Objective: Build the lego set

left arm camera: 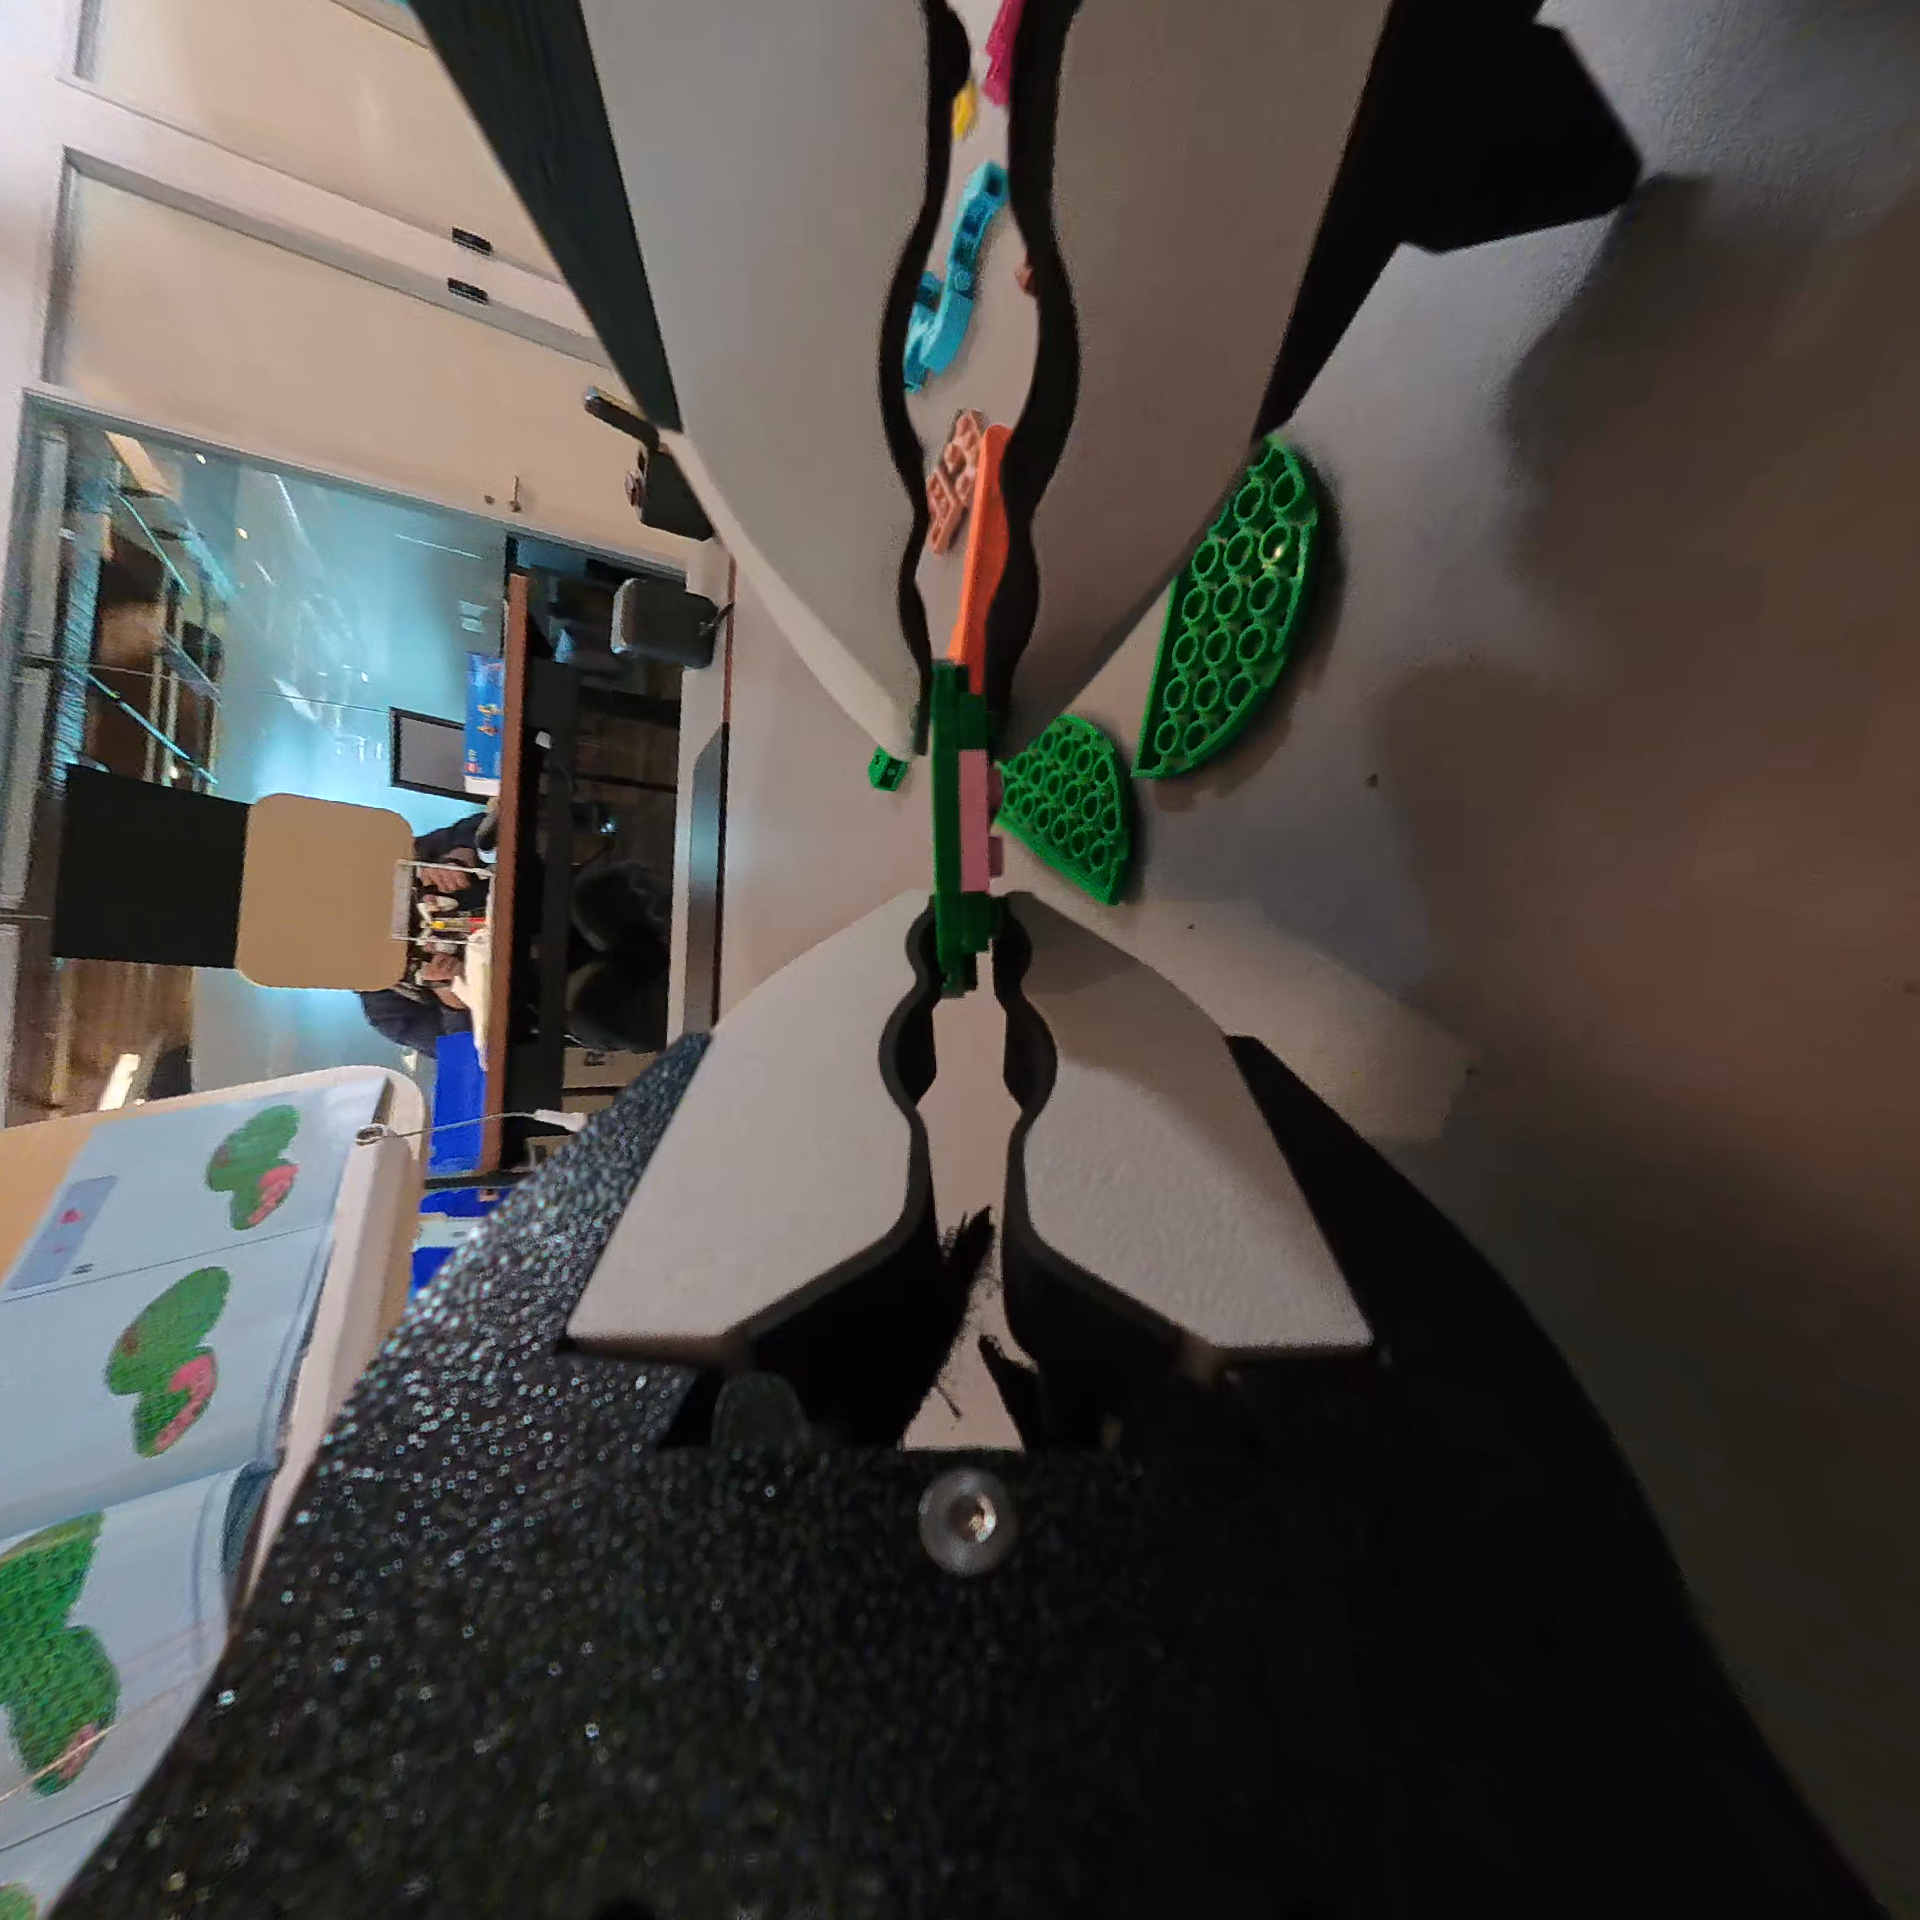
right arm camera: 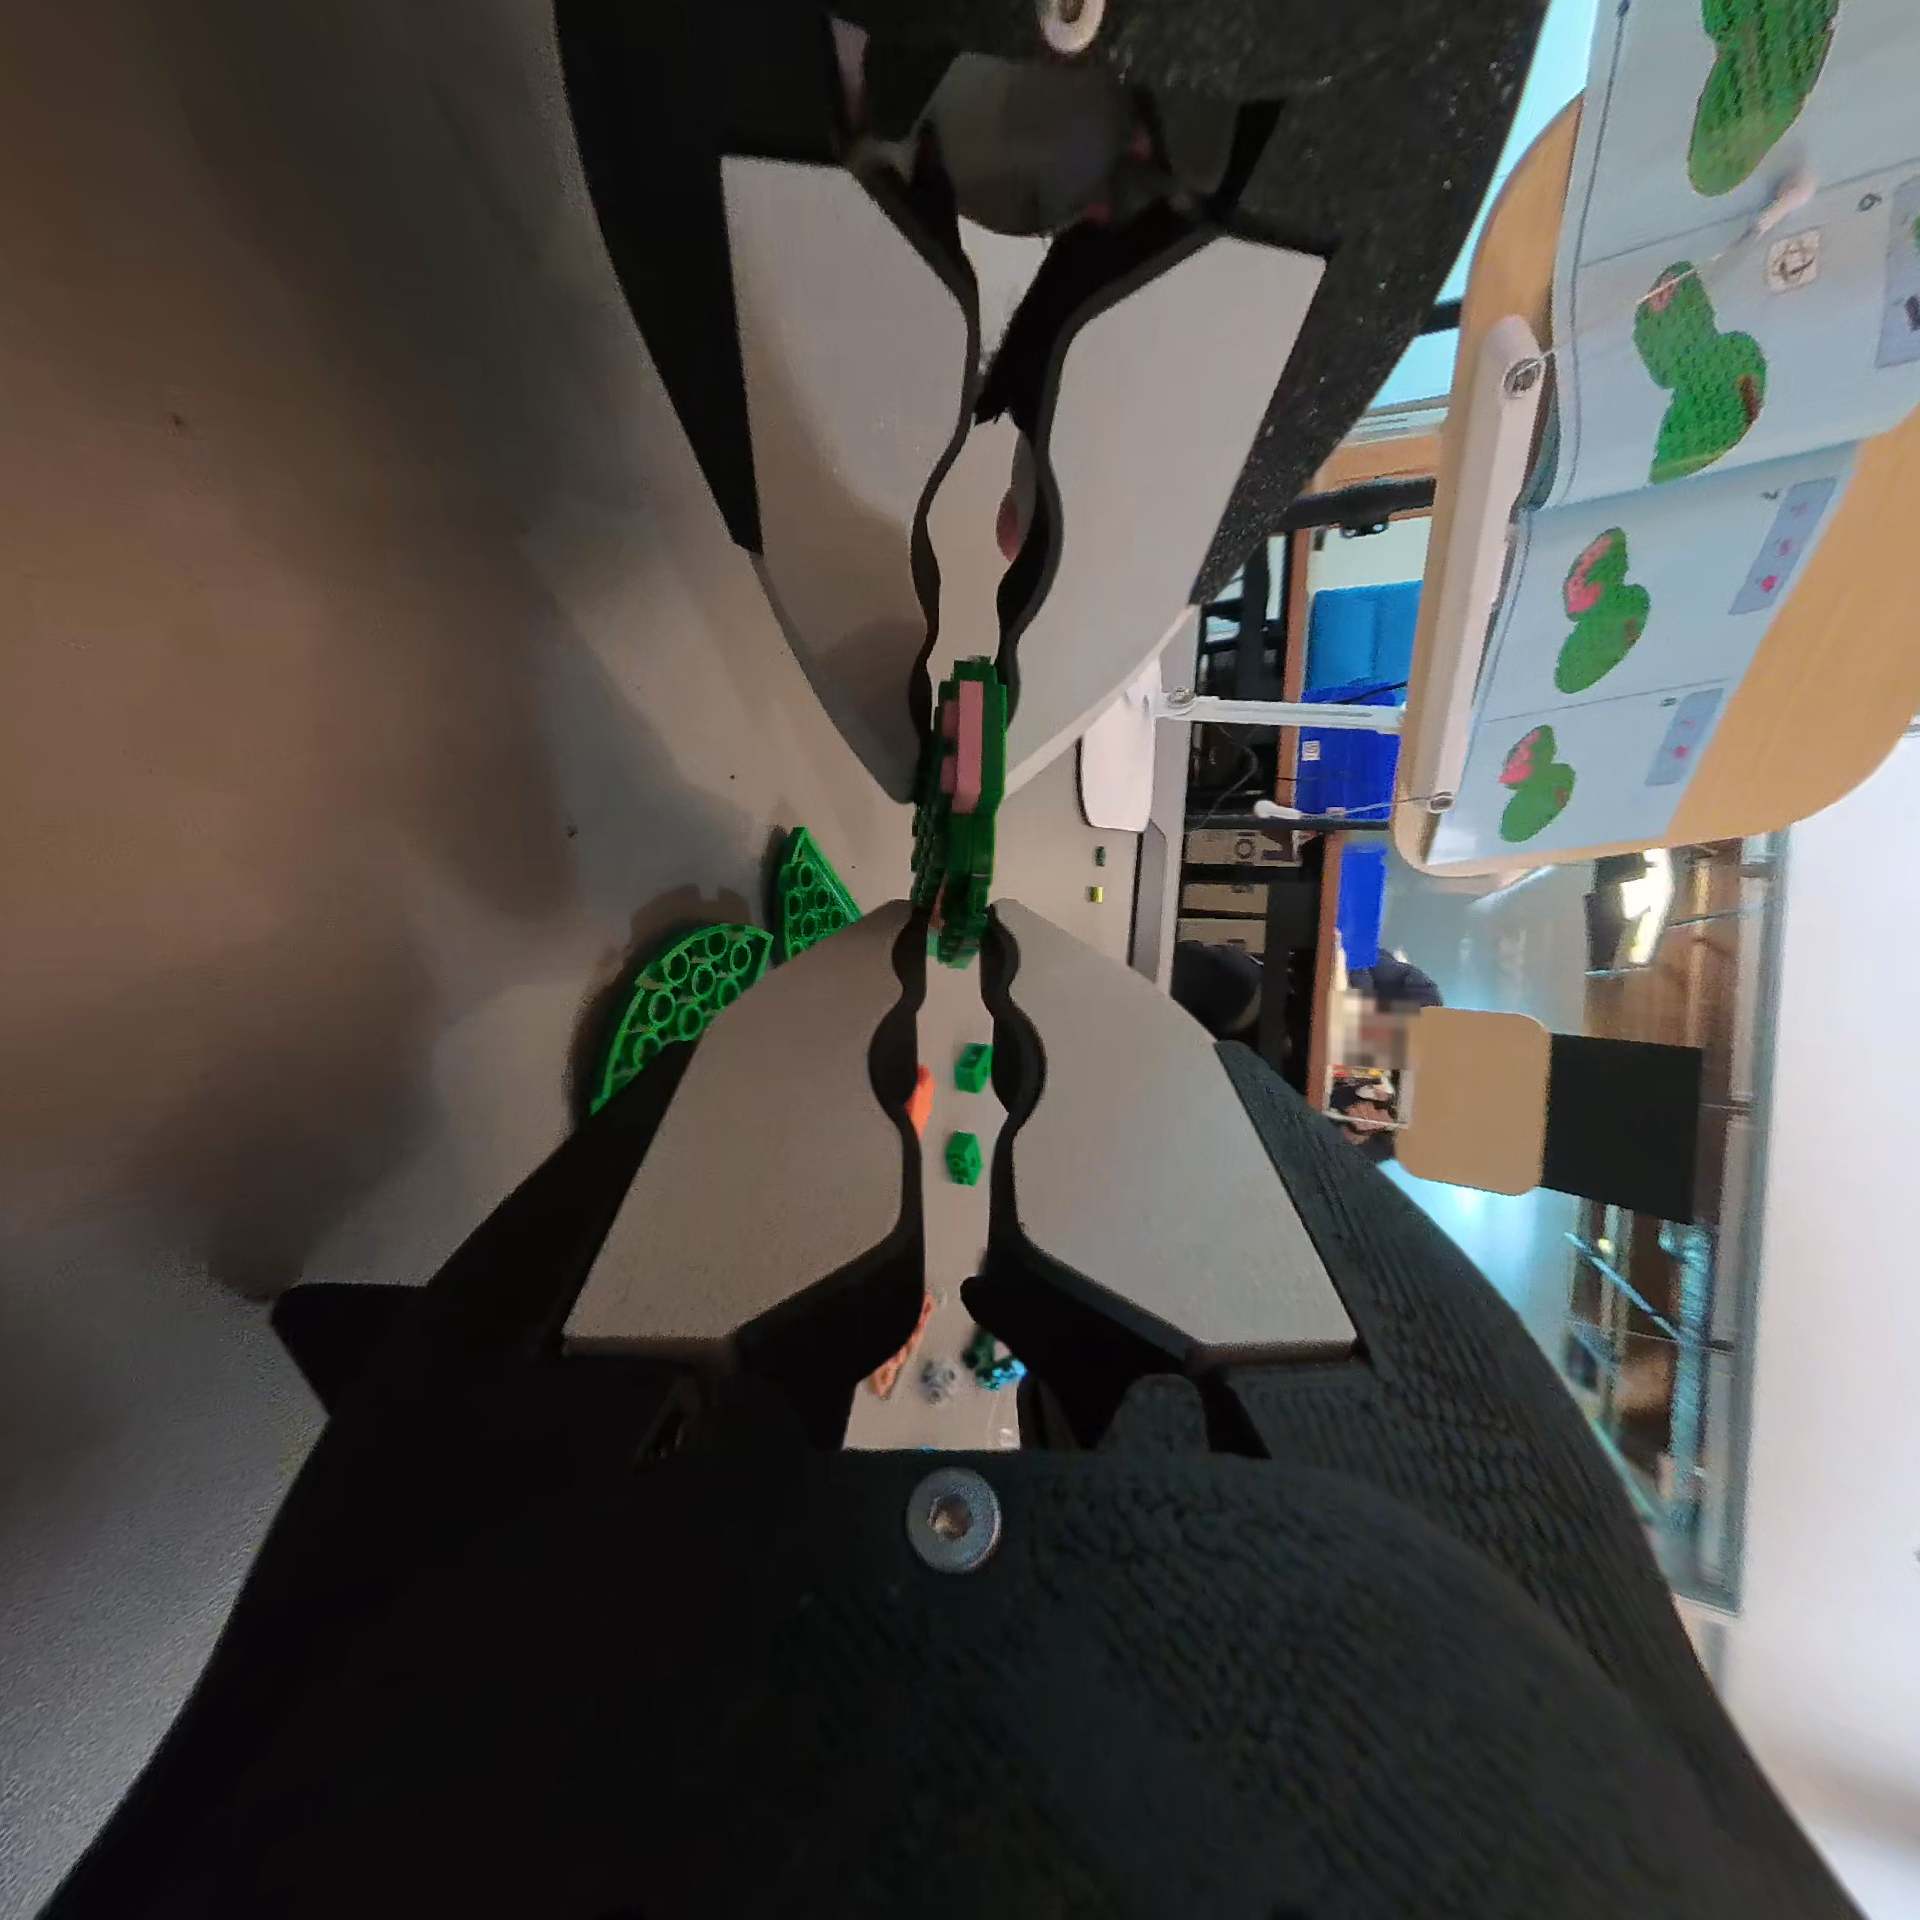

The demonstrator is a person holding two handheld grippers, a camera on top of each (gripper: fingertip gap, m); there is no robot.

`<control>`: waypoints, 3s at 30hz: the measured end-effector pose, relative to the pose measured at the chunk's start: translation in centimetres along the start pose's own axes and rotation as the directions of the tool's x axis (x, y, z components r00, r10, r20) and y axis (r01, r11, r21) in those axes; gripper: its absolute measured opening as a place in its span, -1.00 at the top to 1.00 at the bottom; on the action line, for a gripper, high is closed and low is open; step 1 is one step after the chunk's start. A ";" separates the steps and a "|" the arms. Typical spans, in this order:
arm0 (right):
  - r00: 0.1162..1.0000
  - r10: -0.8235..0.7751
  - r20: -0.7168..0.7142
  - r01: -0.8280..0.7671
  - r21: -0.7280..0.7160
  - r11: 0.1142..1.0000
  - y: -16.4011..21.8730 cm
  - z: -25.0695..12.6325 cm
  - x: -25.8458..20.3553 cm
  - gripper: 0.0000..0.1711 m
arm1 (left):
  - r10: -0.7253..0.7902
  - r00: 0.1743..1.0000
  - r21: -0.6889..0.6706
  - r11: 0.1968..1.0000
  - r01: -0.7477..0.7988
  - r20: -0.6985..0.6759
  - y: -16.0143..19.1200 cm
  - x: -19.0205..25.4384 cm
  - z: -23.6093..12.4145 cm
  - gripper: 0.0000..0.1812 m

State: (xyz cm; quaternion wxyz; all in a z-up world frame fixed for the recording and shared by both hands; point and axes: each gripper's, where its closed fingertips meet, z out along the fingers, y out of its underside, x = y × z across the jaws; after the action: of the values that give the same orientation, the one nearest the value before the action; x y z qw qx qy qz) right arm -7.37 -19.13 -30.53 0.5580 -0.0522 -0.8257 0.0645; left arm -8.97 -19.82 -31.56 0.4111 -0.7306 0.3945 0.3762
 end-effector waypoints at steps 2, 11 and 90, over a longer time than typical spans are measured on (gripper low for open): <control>1.000 -0.017 0.000 0.017 0.001 1.000 -0.1 0.0 -0.1 0.92 | 0.040 0.999 0.000 0.999 -0.040 0.016 0.0 0.0 0.0 0.91; 0.964 -0.267 -0.009 0.267 0.061 0.962 -1.0 -0.9 -1.4 0.95 | 0.411 0.906 0.048 0.908 -0.417 0.096 -0.8 0.6 -0.9 0.91; 0.929 0.362 -0.078 -0.331 0.261 0.907 -1.0 -1.4 3.8 0.66 | -0.384 0.923 0.119 0.917 0.381 0.006 -0.2 -3.0 -1.1 0.94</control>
State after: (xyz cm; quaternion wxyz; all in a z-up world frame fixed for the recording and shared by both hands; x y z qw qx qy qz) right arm -7.47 -19.40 -26.33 0.5904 -0.1332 -0.7525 0.2598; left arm -9.81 -19.95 -28.43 0.5241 -0.7629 0.2593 0.2757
